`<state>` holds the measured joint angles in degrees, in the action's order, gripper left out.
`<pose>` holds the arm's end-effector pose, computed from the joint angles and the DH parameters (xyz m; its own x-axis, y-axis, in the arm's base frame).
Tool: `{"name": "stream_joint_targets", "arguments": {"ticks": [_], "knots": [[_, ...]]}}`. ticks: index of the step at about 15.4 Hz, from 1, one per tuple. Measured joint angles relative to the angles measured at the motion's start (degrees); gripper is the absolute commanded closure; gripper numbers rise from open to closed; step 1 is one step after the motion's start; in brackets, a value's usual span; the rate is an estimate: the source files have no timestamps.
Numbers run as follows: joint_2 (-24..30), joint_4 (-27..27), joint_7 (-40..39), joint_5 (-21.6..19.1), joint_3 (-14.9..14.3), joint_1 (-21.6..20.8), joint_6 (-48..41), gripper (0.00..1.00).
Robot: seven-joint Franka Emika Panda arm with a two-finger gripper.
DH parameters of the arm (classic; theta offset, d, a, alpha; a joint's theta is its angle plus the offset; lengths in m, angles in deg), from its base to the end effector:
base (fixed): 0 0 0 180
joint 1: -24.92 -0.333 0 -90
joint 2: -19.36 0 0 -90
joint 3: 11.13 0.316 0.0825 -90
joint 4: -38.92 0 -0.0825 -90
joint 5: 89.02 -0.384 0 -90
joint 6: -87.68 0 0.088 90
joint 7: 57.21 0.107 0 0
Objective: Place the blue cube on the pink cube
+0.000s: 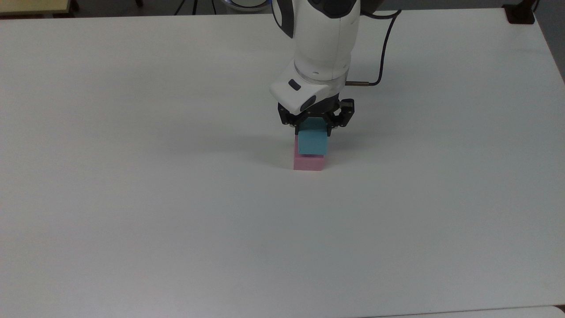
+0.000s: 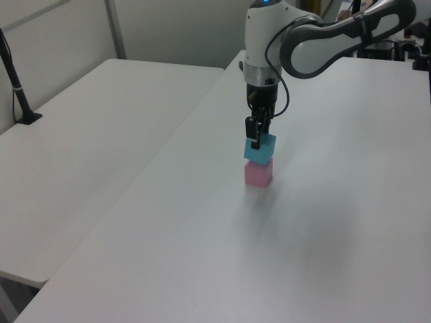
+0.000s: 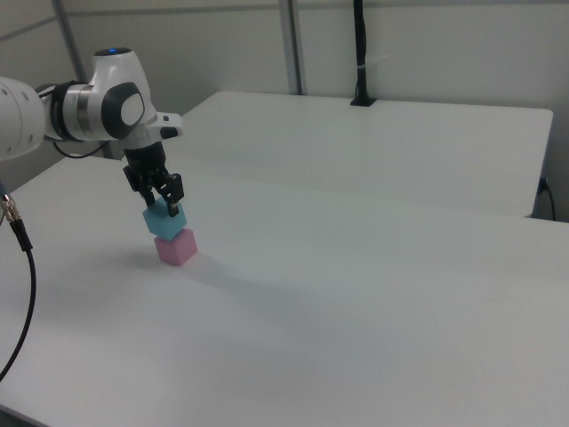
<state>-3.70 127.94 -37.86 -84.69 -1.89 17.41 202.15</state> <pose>0.6550 0.1774 0.4232 0.9984 -0.0300 0.0469 -0.0296 -0.9995 -0.0088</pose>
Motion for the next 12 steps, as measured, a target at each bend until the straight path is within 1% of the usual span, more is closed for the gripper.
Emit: {"name": "stream_joint_targets", "arguments": {"ticks": [1, 2, 3, 9, 11, 12], "knots": [[-0.06, 0.00, 0.03, 0.42, 0.00, -0.29, 0.00, 0.08], [-0.23, 0.00, 0.17, 1.12, 0.00, -0.75, 0.00, 0.06], [-0.40, 0.00, 0.40, 1.32, 0.00, -1.00, 0.00, 0.01], [-0.98, -0.79, 2.06, 1.50, -0.15, -0.81, 0.00, 0.00], [0.34, -2.01, 2.35, 1.43, -0.21, -0.24, 0.00, 0.00], [2.50, -2.49, 2.37, 1.09, -0.24, 0.50, -0.16, 0.00]]}}
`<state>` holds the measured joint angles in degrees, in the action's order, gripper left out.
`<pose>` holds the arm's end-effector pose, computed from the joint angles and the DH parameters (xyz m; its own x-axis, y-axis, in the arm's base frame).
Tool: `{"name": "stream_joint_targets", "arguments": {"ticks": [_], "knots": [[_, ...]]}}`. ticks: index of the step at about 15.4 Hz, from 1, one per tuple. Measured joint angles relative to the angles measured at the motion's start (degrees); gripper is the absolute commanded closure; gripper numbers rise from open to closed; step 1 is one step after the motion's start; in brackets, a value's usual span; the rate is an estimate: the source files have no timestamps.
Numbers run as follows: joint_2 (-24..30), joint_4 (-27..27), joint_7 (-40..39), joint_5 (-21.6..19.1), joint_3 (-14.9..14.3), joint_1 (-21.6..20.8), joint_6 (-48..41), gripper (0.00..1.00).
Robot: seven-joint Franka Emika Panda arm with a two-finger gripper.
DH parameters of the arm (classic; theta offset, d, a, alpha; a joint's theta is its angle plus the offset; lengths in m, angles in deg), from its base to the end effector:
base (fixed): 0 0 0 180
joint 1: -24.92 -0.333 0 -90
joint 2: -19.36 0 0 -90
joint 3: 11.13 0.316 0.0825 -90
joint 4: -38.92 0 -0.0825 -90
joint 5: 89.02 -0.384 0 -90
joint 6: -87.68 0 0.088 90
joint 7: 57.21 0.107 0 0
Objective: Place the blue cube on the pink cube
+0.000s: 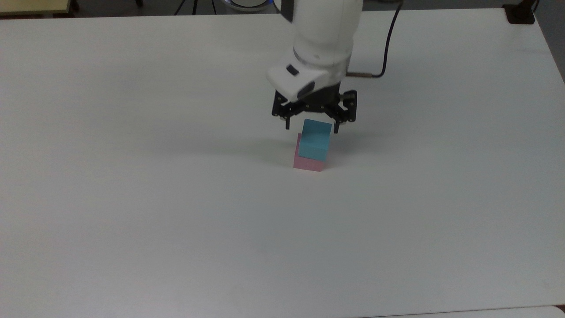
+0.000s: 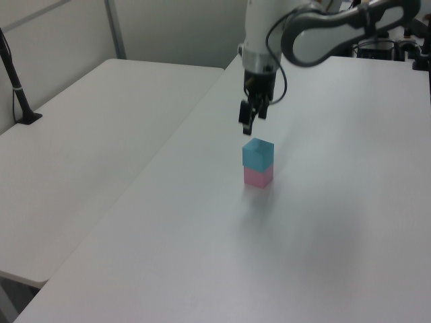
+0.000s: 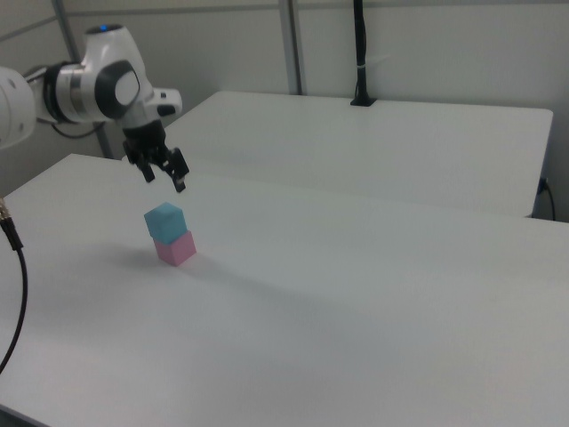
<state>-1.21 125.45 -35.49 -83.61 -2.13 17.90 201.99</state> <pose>0.6588 0.1681 0.4732 0.9878 -0.0799 0.1336 -0.0786 -0.9968 -0.0151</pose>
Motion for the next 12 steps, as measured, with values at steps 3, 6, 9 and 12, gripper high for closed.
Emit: {"name": "stream_joint_targets", "arguments": {"ticks": [3, 6, 9, 12], "knots": [[5.21, -0.16, 0.01, -0.27, -0.07, 2.15, -5.46, 0.00], [10.25, -0.13, 0.01, -0.29, -0.25, 5.32, -12.32, 0.00], [14.43, -0.01, -0.41, -0.29, -1.23, 8.46, -18.75, 0.00], [18.11, 1.21, -3.72, -0.29, -4.68, 9.17, -21.87, 0.00]]}}
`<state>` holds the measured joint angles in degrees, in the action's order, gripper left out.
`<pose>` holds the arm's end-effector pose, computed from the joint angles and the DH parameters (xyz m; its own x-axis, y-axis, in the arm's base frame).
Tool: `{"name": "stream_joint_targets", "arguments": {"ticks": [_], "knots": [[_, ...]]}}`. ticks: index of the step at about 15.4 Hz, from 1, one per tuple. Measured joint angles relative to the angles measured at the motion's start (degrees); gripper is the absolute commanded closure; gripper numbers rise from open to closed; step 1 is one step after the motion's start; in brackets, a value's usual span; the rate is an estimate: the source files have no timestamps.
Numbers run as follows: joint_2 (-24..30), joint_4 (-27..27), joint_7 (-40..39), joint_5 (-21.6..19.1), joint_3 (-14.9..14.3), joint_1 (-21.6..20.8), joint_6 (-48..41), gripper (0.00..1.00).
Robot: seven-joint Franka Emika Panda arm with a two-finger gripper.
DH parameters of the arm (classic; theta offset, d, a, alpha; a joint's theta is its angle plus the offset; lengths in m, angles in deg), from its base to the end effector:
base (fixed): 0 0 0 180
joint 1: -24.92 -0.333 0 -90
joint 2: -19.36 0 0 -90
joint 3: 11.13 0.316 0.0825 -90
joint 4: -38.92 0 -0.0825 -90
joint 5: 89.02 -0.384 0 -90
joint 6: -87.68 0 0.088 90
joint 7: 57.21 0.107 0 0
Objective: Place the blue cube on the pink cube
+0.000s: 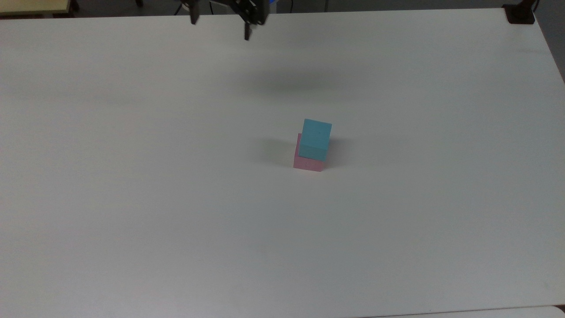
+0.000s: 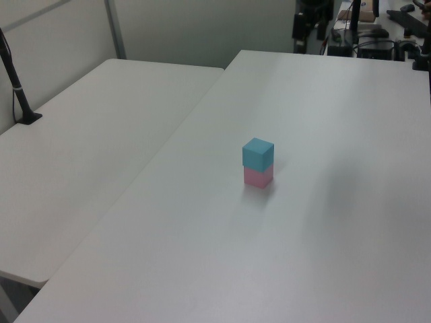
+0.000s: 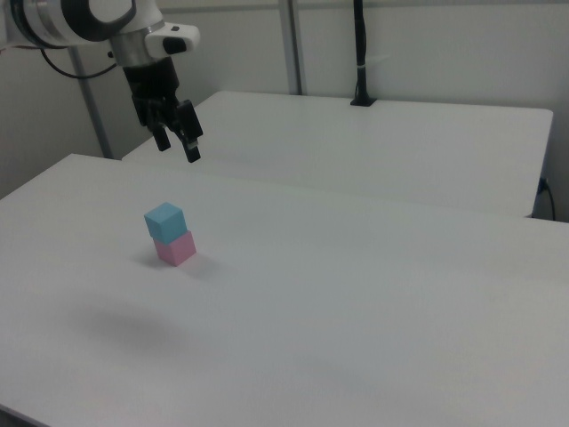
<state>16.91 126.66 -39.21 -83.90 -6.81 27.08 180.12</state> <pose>0.5723 0.0114 0.6234 0.9612 -0.2684 0.0639 -0.2726 -0.9596 0.0697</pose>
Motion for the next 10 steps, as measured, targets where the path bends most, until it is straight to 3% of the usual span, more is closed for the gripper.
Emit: {"name": "stream_joint_targets", "arguments": {"ticks": [5, 10], "knots": [[4.60, 3.60, -9.83, -0.01, -5.29, -0.07, -1.84, 0.00], [5.01, 4.33, -13.70, -0.01, -5.85, -0.16, -1.84, 0.00]]}}
